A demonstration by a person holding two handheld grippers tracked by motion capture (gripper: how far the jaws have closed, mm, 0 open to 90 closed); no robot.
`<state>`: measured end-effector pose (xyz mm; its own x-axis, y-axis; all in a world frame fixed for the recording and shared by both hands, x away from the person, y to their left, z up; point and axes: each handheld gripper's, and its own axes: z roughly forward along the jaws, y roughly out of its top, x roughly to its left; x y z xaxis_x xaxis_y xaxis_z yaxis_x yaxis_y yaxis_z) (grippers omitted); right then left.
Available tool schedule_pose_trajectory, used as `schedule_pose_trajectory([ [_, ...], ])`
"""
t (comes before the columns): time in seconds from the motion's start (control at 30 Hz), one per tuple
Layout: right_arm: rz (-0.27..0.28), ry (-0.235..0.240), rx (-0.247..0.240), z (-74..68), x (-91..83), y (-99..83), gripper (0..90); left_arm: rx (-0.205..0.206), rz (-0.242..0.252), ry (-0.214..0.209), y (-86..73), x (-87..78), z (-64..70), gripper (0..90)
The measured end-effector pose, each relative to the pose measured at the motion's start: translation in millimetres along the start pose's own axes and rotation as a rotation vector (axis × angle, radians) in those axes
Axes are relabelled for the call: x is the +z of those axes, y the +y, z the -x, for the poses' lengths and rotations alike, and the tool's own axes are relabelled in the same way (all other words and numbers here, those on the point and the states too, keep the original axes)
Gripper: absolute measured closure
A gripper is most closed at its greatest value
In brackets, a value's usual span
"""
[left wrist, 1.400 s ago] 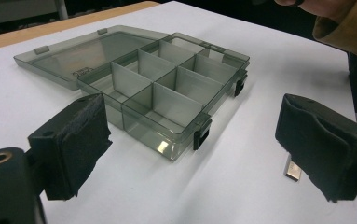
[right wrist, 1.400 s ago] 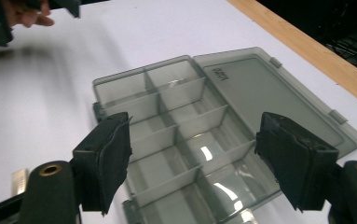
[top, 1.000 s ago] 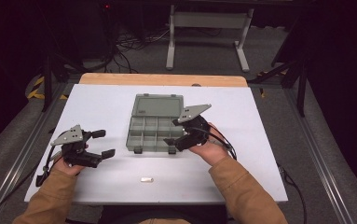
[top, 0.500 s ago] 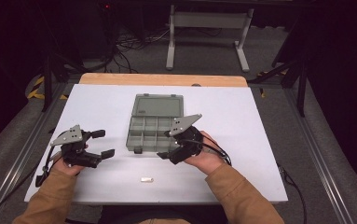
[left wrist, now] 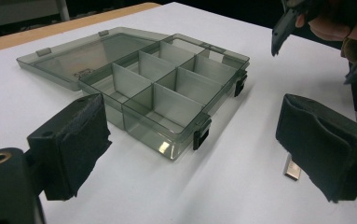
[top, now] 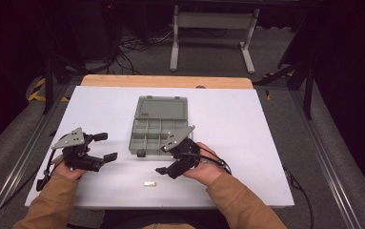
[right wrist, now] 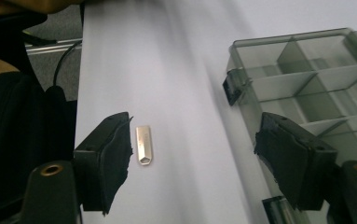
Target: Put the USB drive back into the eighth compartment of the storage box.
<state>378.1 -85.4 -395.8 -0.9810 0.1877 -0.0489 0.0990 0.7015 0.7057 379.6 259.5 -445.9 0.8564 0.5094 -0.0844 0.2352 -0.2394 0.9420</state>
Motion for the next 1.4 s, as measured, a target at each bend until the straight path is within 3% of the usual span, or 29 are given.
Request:
schedule_pose_trajectory([
  [0.3,-0.078,0.033,-0.025,-7.2,14.9,2.1,29.7,0.000,0.003,-0.001,0.0,-0.1,-0.2,10.0],
  [0.87,-0.194,0.099,-0.009,-13.7,41.9,2.3,35.9,-0.001,0.003,-0.001,-0.1,-0.4,-0.2,10.0],
  [1.4,-0.281,0.107,-0.015,-23.0,62.5,0.9,45.5,0.001,0.001,-0.002,-0.1,-0.4,0.1,10.0],
])
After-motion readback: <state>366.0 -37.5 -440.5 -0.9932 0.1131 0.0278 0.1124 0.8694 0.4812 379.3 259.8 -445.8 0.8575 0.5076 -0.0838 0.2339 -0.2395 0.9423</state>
